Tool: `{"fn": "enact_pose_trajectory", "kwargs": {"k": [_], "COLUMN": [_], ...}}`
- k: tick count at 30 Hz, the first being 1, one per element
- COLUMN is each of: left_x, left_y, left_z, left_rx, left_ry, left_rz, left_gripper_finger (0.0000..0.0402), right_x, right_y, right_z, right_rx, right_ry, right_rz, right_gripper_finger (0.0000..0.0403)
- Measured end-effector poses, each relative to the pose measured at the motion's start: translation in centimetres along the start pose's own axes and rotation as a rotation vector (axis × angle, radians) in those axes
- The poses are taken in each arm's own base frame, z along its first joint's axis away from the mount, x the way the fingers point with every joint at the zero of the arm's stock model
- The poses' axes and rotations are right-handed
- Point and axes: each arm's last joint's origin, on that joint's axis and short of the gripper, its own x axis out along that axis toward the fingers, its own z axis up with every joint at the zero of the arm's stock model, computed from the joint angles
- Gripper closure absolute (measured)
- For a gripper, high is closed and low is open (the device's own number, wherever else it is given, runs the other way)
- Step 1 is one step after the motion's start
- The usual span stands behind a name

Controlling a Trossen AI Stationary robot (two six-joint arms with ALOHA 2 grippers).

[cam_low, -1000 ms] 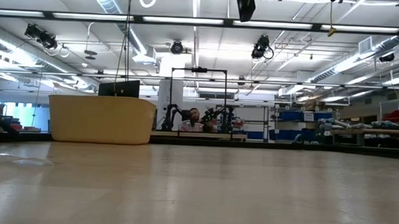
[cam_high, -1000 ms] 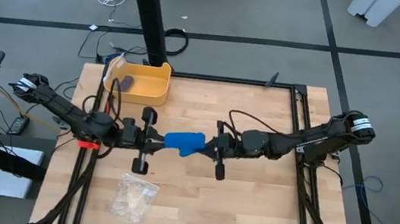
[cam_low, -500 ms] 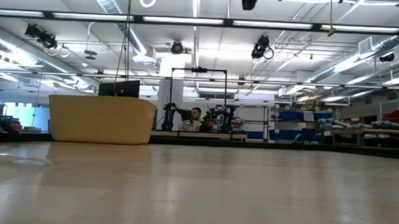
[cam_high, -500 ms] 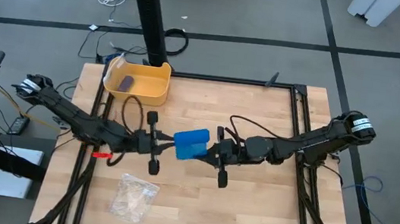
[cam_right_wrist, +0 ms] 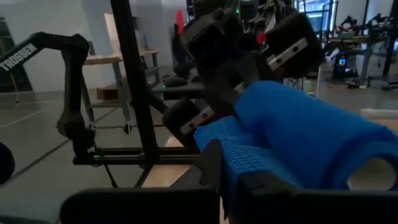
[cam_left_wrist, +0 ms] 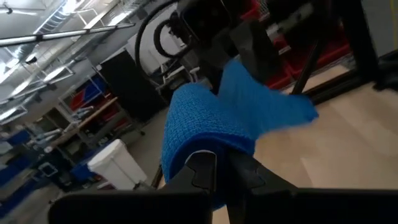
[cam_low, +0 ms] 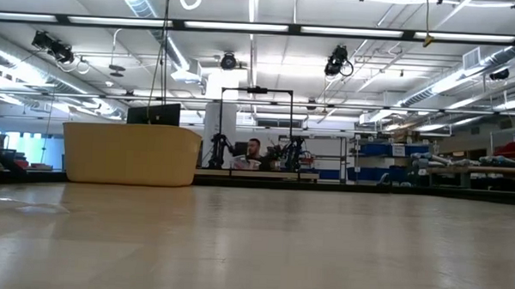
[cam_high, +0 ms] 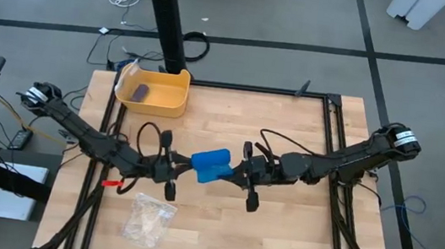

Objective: Roll bandage
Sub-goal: Roll the blue bandage

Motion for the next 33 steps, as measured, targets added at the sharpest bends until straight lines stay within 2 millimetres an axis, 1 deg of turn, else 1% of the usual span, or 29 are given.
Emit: {"fn": "enact_pose_trajectory", "kwargs": {"k": [8,12,14,18,24,28,33], "left_x": [-0.3,0.0,0.2,0.6,0.9,0.8,0.6], "left_y": [-0.5,-1.0,-1.3,-2.3,-3.6,-3.8,-4.0], "left_z": [-0.1,-0.5,-0.7,-1.1,-1.0,-0.7,-0.7], "left_rx": [0.037,0.062,0.067,0.074,0.112,0.107,0.099], "left_ry": [0.026,0.056,0.065,0.072,0.093,0.084,0.084], "left_rz": [-0.002,-0.012,-0.006,-0.016,-0.007,-0.012,-0.014], "left_gripper_finger": [0.0382,0.0382,0.0382,0.0382,0.0382,0.0382,0.0382], "right_x": [-0.1,0.0,0.0,0.1,0.1,0.1,0.1], "right_y": [0.2,0.0,-0.3,-0.9,-1.1,-1.1,-1.1], "right_z": [0.2,0.3,0.3,0.1,0.1,0.0,0.0], "right_rx": [-0.003,0.008,0.028,0.067,0.09,0.12,0.153], "right_ry": [-0.023,-0.034,-0.037,-0.016,-0.02,-0.015,-0.011], "right_rz": [-0.015,-0.027,-0.065,-0.115,-0.128,-0.137,-0.14], "right_gripper_finger": [0.0402,0.04,0.0395,0.0369,0.0309,0.0278,0.0254]}}
